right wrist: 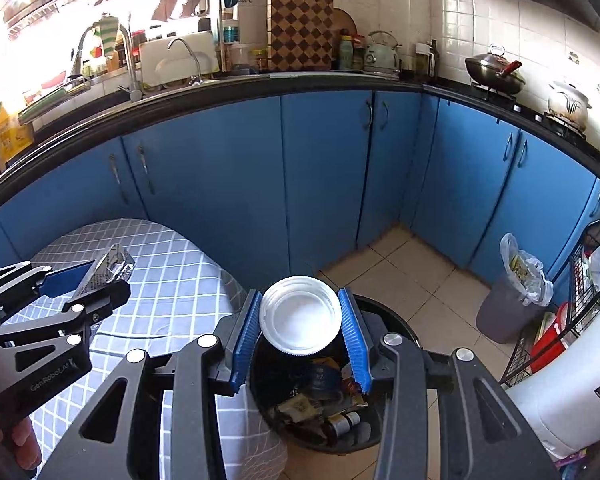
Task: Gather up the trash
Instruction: 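Lift and carry the blister pack and white cap in both tools over the bin, then open the right tool over the bin to drop the white cap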
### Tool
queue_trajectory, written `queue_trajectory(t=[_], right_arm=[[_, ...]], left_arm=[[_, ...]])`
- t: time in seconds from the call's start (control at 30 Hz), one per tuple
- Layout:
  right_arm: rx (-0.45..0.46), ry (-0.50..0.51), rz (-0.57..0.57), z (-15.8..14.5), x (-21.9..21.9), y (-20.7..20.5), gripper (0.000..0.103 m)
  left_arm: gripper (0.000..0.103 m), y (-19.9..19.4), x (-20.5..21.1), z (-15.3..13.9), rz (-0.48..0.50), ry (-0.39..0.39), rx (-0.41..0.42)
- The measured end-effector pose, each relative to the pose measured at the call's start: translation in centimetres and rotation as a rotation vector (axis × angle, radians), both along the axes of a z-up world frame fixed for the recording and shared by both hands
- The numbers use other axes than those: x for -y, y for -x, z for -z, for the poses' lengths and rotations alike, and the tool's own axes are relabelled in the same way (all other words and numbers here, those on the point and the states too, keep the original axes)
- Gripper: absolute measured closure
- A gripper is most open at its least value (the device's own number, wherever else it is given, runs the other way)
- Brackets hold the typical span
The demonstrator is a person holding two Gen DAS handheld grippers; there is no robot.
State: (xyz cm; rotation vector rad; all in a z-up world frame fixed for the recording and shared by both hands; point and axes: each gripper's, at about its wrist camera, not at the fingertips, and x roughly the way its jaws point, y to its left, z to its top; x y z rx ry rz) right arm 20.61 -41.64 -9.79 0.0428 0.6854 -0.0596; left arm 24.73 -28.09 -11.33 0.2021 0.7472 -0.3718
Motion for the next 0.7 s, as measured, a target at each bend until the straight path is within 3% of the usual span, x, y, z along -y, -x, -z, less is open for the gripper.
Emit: queue_trajectory(t=[0.4, 0.53, 0.57, 0.6, 0.63, 0.7], right_arm=[[-0.027, -0.011, 0.016, 2.3, 1.2, -2.5, 0.064], [-0.032, 0.026, 0.031, 2.6, 1.1, -3.1, 0.063], [-0.036, 0.041, 0.034, 2.7, 1.0, -3.2, 0.057], [-0.039, 0.056, 0.043, 2.8, 0.9, -3.3, 0.027], [-0.027, 0.080, 0.065, 2.9, 1.0, -3.3, 0.006], [-0.012, 0.108, 0.087, 2.9, 1.2, -3.0, 0.007]], left_arm=[[0.063, -2.6, 0.7, 1.4, 0.012, -0.006, -0.013], [0.063, -3.1, 1.2, 1.7, 0.021, -0.016, -0.008], [0.063, -3.1, 1.3, 1.7, 0.021, -0.017, -0.007], [0.063, -3.2, 1.4, 1.7, 0.022, -0.017, -0.007], [0.063, -3.3, 1.6, 1.7, 0.023, -0.017, -0.008], [0.063, -3.4, 1.9, 1.8, 0.026, -0.021, -0.004]])
